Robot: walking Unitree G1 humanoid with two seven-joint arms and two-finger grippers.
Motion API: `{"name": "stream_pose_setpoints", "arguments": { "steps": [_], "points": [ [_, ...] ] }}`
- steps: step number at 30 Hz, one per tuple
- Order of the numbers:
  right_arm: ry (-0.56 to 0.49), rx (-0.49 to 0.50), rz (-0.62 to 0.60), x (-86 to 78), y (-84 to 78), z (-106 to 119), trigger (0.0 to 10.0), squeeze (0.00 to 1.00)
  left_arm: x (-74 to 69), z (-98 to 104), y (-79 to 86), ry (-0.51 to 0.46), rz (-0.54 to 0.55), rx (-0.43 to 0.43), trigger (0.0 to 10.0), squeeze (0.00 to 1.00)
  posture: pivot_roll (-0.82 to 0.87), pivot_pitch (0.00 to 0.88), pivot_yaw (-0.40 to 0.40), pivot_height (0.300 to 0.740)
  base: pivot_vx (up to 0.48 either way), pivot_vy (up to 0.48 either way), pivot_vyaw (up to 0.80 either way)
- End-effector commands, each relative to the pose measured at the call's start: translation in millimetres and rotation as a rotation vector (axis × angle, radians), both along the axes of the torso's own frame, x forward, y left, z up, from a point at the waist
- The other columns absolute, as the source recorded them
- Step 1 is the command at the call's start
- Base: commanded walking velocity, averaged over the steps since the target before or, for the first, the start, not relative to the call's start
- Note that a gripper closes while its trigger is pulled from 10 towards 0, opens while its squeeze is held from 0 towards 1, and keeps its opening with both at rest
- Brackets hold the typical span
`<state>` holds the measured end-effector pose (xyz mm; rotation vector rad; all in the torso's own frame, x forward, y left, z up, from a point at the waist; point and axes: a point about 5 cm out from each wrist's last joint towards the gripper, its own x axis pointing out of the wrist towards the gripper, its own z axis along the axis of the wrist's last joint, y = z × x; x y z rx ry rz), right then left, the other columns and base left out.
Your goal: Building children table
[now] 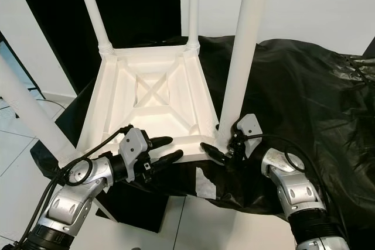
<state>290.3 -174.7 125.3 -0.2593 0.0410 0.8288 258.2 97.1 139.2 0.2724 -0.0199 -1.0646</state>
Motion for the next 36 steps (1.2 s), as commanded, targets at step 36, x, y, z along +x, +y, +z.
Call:
{"name": "stream_pose_setpoints", "arguments": {
  "steps": [36],
  "points": [
    [-0.054, 0.120, -0.817, -5.7, 42.0, -19.3, 0.0, 0.00, -6.3, -1.2, 7.5, 0.016, 0.043, 0.002, 10.0, 0.00, 0.01, 0.000, -0.008, 0.740, 0.000, 0.000, 0.00]
  ]
}}
